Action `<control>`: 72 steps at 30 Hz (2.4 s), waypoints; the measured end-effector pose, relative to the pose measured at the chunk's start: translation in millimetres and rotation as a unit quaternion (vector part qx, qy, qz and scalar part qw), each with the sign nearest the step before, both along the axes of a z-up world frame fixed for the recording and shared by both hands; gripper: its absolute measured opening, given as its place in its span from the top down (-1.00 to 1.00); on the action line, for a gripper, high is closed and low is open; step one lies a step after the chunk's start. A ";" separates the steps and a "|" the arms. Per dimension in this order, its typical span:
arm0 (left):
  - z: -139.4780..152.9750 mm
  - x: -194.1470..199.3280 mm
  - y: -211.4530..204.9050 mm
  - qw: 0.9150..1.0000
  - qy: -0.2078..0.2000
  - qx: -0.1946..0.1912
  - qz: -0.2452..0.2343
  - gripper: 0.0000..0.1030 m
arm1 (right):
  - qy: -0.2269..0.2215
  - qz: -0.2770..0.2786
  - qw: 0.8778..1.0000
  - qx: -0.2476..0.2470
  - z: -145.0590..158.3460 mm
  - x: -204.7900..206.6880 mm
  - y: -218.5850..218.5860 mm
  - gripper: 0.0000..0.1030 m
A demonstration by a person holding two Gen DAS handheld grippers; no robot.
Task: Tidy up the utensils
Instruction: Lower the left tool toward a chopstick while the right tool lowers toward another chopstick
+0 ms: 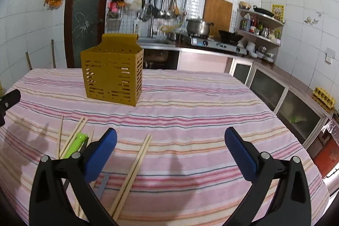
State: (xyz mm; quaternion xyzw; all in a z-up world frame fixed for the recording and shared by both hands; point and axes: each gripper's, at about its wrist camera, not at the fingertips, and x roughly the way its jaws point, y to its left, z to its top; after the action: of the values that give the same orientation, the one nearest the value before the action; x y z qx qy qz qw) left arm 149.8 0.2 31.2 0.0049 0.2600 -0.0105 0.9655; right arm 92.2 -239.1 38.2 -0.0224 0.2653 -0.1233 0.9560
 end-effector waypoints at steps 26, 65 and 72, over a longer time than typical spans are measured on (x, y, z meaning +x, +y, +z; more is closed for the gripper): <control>-85.5 86.6 -12.3 0.988 0.152 0.000 0.004 -0.90 | 0.074 -0.042 0.996 0.014 -53.6 56.1 -8.5 -0.93; -107.5 105.9 -25.6 0.980 0.201 0.014 0.005 -0.90 | 0.163 -0.069 0.982 0.067 -83.5 71.3 -18.9 -0.91; -105.8 107.9 -32.1 0.980 0.198 0.026 -0.002 -0.70 | 0.164 -0.060 0.982 0.067 -81.2 72.4 -10.0 -0.50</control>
State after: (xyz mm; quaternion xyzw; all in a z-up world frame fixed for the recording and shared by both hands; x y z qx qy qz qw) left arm 257.7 -31.9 -74.7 0.0289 0.4461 -0.0068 0.8945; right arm 164.6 -249.1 -43.0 0.0378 0.4274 -0.1571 0.8895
